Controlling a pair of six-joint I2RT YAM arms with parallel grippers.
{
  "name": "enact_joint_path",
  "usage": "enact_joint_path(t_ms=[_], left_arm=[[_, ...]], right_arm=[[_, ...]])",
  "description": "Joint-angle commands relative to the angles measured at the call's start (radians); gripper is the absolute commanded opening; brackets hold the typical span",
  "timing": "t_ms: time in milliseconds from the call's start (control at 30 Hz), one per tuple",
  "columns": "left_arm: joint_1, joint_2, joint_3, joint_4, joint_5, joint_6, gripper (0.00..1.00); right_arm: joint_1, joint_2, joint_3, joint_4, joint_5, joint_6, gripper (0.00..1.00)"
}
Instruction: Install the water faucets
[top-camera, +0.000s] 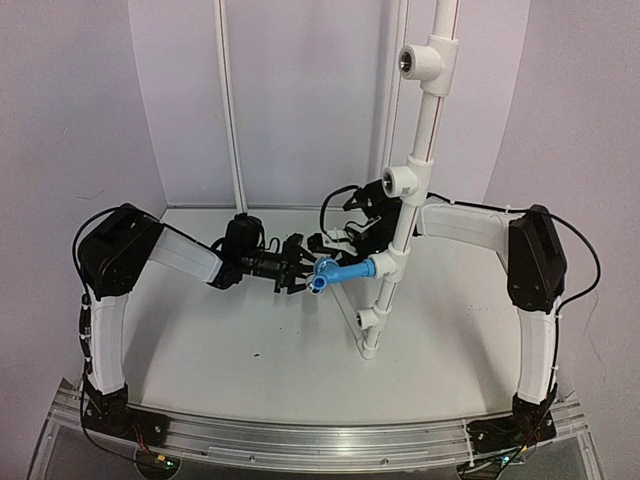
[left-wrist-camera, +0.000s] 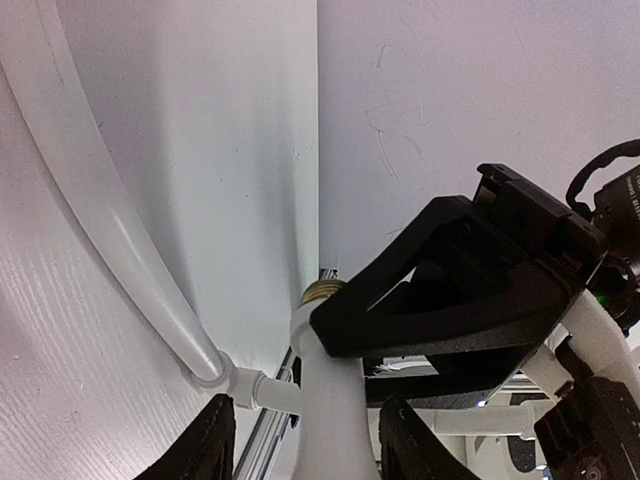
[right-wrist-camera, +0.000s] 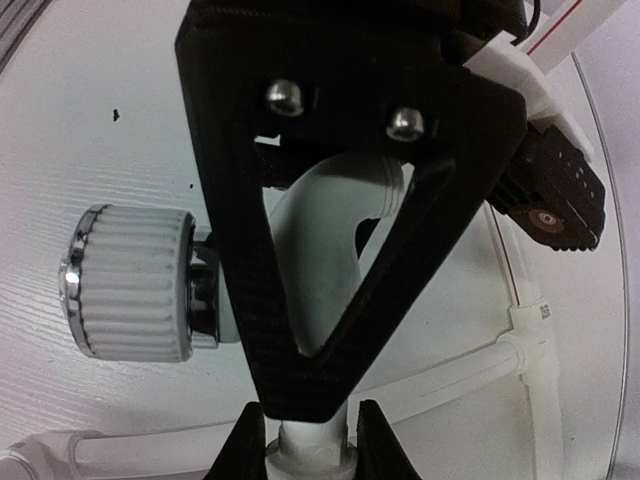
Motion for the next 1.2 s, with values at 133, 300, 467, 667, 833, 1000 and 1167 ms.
enact_joint_path(t_ms=[133,300,467,667,833,1000,1167], left_arm=[[-0.013,0.041,0.012,0.236,0.024,-0.132,0.38],[-0.016,0.054,-0.003,0.303,0.026,-0.179,0.32],[-0.018,0.051,-0.024,0.352,0.028,-0.206,0.21],[-0.016,0.023,-0.077,0.415,0.025,-0.250,0.02],[-0.004,-0.025,-0.133,0.486,-0.014,-0.294,0.00],[0.023,-0.119,-0.164,0.440,-0.054,-0.278,0.00],[0.052,-0.281,-0.158,0.169,-0.100,-0.126,0.00]], right_arm=[[0.012,0.016,0.055,0.011,0.002,0.019,0.00],[0.017,0.019,0.063,0.015,-0.001,0.024,0.00],[0.019,0.021,0.071,0.019,0.011,0.028,0.01],[0.017,0.008,0.076,0.021,0.066,0.056,0.50],[-0.009,-0.032,0.079,0.022,0.103,0.101,0.71],[-0.094,-0.096,0.084,0.025,0.093,0.163,0.81],[-0.225,-0.172,0.074,0.030,0.045,0.247,0.84]])
